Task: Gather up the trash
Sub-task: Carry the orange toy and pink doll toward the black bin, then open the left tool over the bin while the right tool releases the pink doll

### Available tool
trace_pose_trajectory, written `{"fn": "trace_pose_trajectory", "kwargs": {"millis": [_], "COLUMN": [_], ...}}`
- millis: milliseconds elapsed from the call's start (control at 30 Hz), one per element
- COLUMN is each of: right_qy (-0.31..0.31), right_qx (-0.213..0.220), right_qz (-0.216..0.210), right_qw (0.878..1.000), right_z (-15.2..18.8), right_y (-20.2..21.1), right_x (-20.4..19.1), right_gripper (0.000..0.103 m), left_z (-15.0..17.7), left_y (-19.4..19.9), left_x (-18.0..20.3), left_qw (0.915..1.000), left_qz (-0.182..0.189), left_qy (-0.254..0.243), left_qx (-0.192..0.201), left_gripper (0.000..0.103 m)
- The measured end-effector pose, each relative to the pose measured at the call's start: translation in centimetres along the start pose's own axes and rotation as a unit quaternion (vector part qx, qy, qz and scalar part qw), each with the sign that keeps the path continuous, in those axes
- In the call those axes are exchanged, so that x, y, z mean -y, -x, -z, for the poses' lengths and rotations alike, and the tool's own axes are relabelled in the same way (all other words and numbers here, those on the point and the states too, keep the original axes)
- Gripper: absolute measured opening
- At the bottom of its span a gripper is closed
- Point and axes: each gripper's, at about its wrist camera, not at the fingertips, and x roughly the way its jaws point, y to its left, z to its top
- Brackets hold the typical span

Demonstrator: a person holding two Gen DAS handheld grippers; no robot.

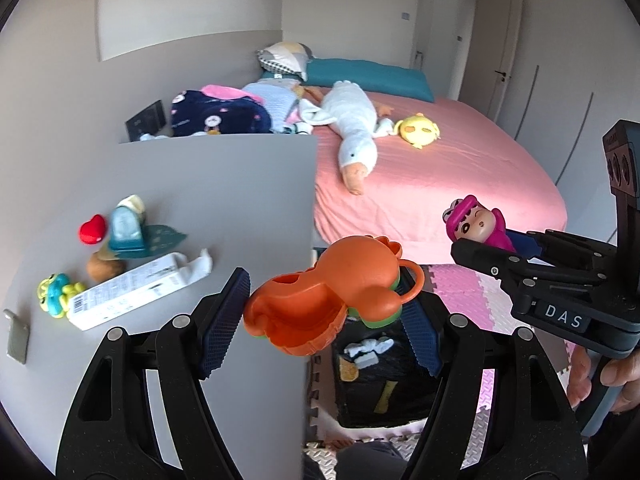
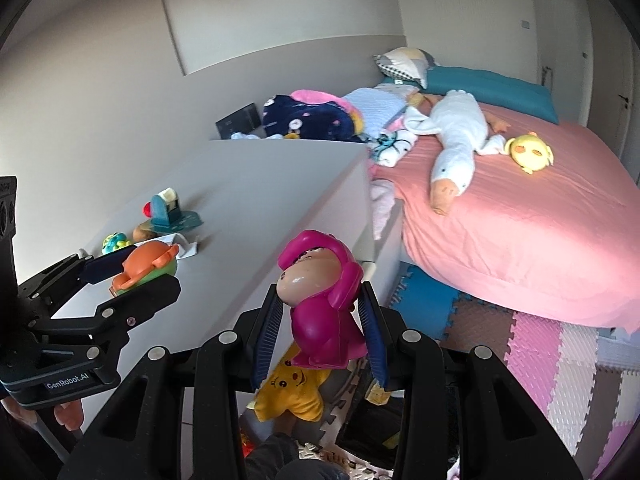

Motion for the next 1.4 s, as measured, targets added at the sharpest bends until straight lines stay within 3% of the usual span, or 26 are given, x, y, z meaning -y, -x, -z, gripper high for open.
{"fn": "trace_pose_trajectory", "kwargs": {"millis": [733,767,800,833,867,967,1400], "right_qy": [-0.085,-0.090,-0.096,-0.104,-0.107,-0.108,-0.110], "right_qx": [0.006,0.006,0.006,0.011,0.018,0.018,0.019], "right_qz": [0.073,0.077,0.084,0.096,0.112,0.132,0.108], "right_qw": [0.994,0.993,0.992,0.990,0.988,0.985,0.988], "right_z": [2.1,2.1,2.1,2.1,2.0,1.9,1.6], "right_y": [2.8,2.8,2.8,2.9,3.1,3.2,2.8], "right_x": [10.3,10.6,11.0,11.4,11.7,12.2,11.4], "right_gripper": [0.041,0.045,0.054,0.077,0.083,0.083,0.083], "left_z": [-0.8,-0.7,-0.5,-0.5,-0.3,-0.2,0.0], "left_y": [-5.0,-5.3,-5.8,-6.0,-6.2,-6.9,-6.3], "left_x": [9.9,10.3,10.8,11.0,11.2,10.9,8.0], "left_qw": [0.9936,0.9924,0.9910,0.9914,0.9926,0.9933,0.9964], "left_qz": [0.078,0.085,0.087,0.078,0.060,0.040,0.017], "left_qy": [-0.070,-0.075,-0.083,-0.085,-0.088,-0.083,-0.052], "left_qx": [-0.042,-0.049,-0.060,-0.062,-0.058,-0.069,-0.064], "left_gripper": [0.071,0.073,0.086,0.097,0.097,0.097,0.097]}}
